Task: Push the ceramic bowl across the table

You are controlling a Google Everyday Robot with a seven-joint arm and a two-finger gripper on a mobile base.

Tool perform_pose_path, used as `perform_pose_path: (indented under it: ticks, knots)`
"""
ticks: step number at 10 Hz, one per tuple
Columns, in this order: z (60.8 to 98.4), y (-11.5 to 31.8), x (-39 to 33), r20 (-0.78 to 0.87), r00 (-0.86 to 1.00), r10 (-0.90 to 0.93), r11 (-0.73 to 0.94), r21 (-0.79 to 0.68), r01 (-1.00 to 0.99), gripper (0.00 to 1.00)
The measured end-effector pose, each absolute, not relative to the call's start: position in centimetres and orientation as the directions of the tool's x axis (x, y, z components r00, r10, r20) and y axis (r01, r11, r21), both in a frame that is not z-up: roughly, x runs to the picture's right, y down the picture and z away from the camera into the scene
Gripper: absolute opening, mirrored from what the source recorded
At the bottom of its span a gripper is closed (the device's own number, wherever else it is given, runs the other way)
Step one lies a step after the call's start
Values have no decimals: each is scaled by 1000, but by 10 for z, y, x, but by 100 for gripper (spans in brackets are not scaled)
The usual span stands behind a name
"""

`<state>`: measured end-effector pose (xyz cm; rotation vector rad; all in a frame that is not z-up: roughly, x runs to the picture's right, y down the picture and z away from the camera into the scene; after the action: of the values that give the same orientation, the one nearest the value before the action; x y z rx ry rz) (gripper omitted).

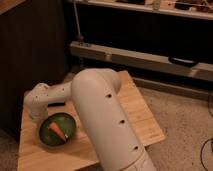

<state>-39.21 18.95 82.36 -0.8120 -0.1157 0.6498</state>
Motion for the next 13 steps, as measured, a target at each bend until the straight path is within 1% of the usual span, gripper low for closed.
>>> perform_pose_path:
  ticks: [2, 4, 8, 13]
  knots:
    - [808, 190, -377, -170, 806, 567, 504, -703, -502, 0]
    - [798, 203, -367, -204, 810, 550, 489, -708, -510, 0]
    - [789, 241, -332, -299, 797, 525, 445, -702, -557, 0]
    - [776, 256, -287, -396, 750, 530, 433, -633, -641, 0]
